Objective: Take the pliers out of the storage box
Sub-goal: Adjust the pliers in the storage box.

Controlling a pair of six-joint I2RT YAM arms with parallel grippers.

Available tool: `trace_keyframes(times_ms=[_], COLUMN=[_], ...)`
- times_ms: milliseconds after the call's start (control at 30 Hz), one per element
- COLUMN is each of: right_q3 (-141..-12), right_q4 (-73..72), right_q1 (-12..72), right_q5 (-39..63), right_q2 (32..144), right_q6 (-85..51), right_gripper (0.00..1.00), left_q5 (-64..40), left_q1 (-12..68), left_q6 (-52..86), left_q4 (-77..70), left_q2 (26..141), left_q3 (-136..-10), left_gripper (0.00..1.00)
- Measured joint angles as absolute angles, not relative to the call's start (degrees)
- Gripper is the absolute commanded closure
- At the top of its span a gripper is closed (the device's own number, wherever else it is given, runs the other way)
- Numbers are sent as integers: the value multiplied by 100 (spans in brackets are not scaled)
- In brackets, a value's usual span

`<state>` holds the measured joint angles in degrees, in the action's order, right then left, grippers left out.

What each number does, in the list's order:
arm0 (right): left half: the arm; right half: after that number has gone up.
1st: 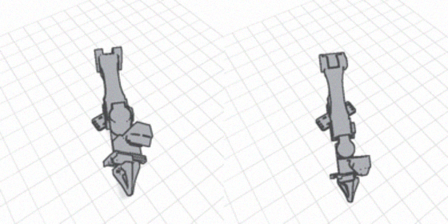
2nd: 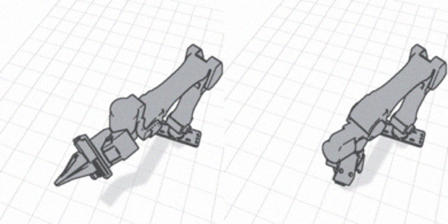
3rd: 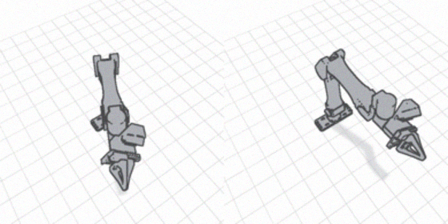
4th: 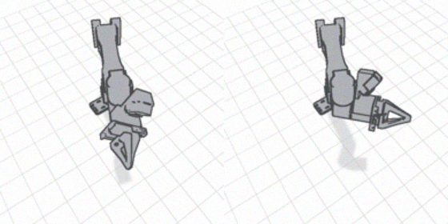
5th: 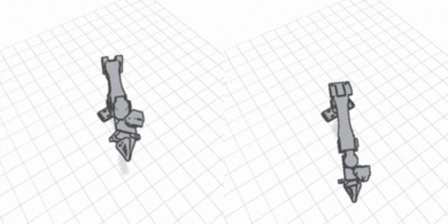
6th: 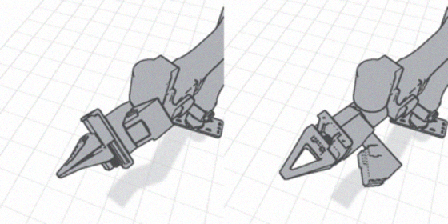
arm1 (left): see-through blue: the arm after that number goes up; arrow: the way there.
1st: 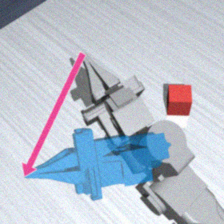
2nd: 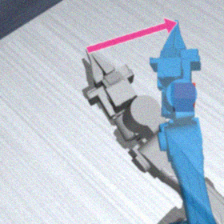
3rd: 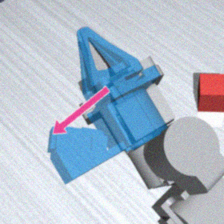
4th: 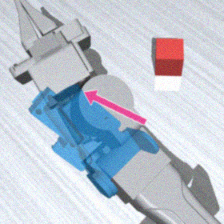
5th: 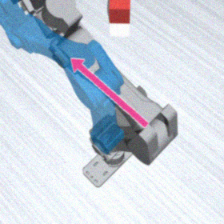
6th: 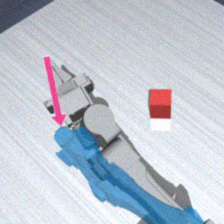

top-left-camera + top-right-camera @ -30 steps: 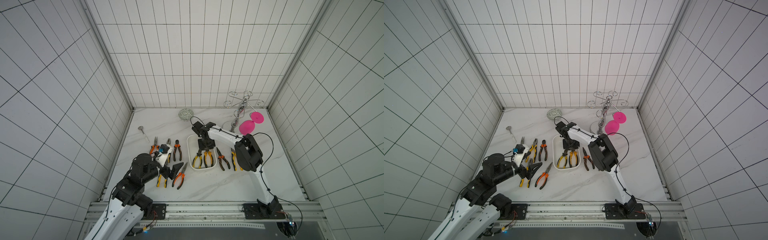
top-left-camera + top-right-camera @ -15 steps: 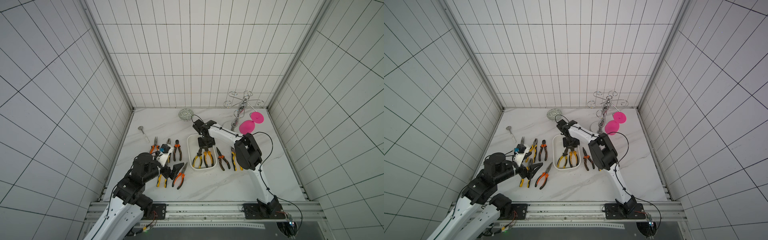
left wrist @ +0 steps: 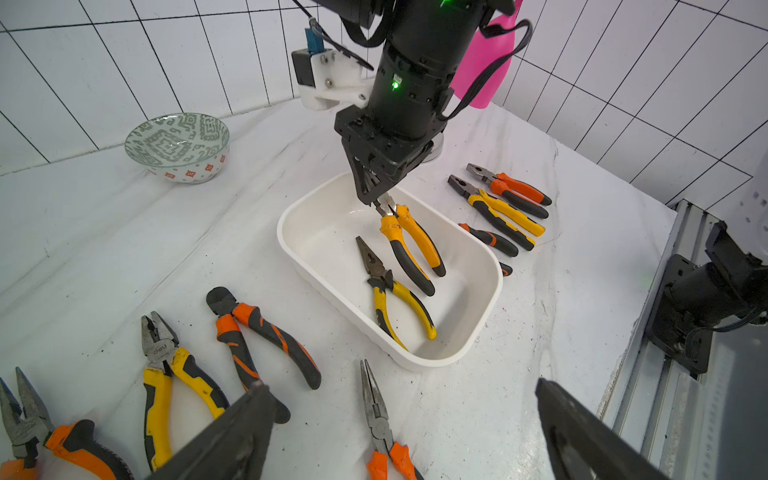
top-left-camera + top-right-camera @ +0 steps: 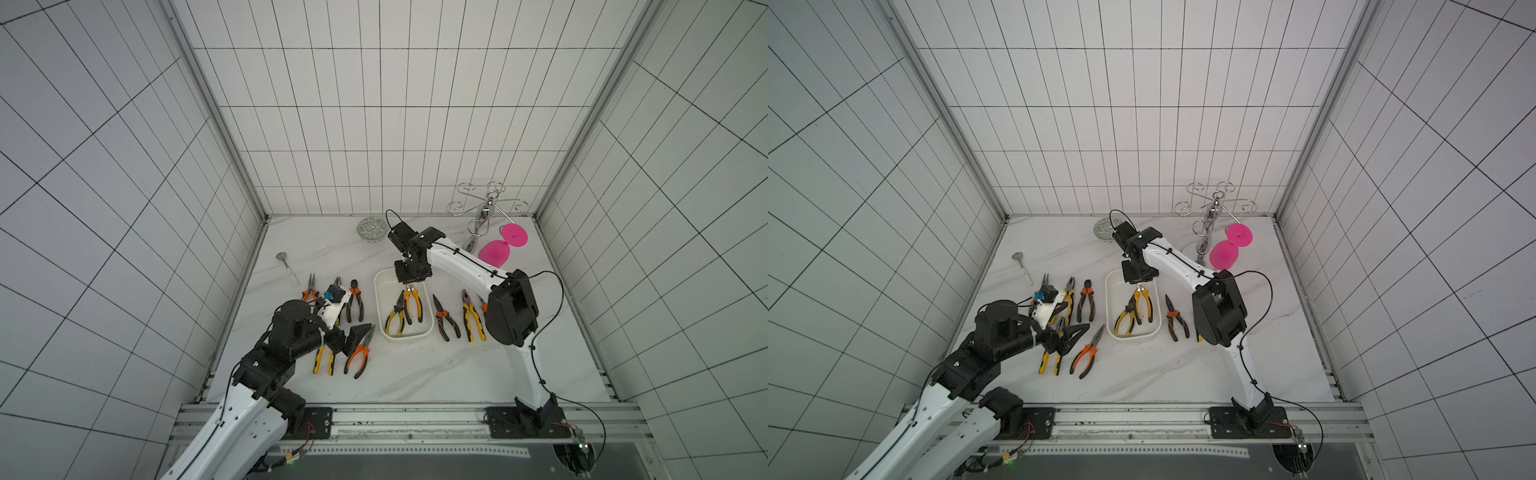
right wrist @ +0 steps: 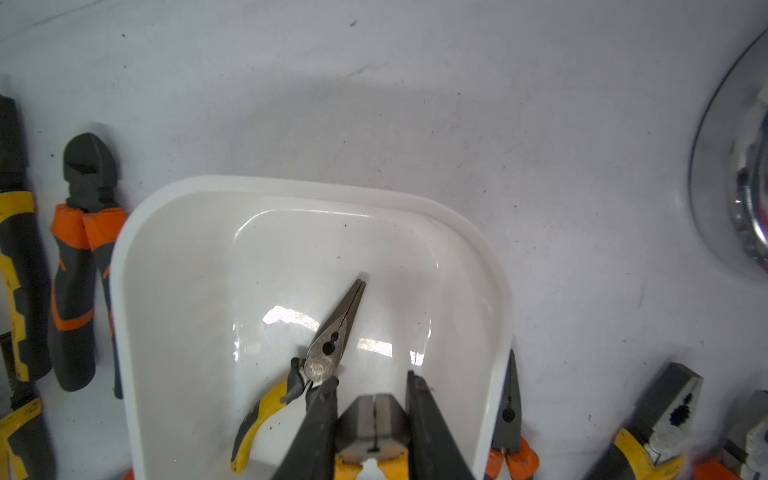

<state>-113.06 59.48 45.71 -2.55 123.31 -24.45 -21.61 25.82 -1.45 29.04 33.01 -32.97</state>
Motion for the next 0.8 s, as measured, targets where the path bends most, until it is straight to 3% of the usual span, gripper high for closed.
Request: trace_keyframes(times_ms=[200, 433, 500, 633, 800], right_q3=[-11306, -11614, -11664, -11666, -11666], right_q4=[5975, 5946, 5937, 5918, 5863], right_q1=[4569, 4569, 4569, 4569, 4569], right_q5=[-215, -82, -56, 8, 40], right_q2=[12274, 13061, 13222, 13299, 13299], right_q6=[-2314, -2226, -2202, -2167, -2152], right_gripper=[100, 100, 81, 64, 60], left_q5=[-2204, -2200, -2189, -2167, -2167], left_q1=[2582, 2582, 2582, 2582, 2582], left_q6=[-154, -150, -150, -150, -150], left_q4=[2799, 2810, 2814, 2812, 2805], left_q2=[3389, 3315, 3253, 3214, 3356], left_q3=[-3297, -3297, -3297, -3297, -3297], left_gripper=[1, 1, 1, 1, 1])
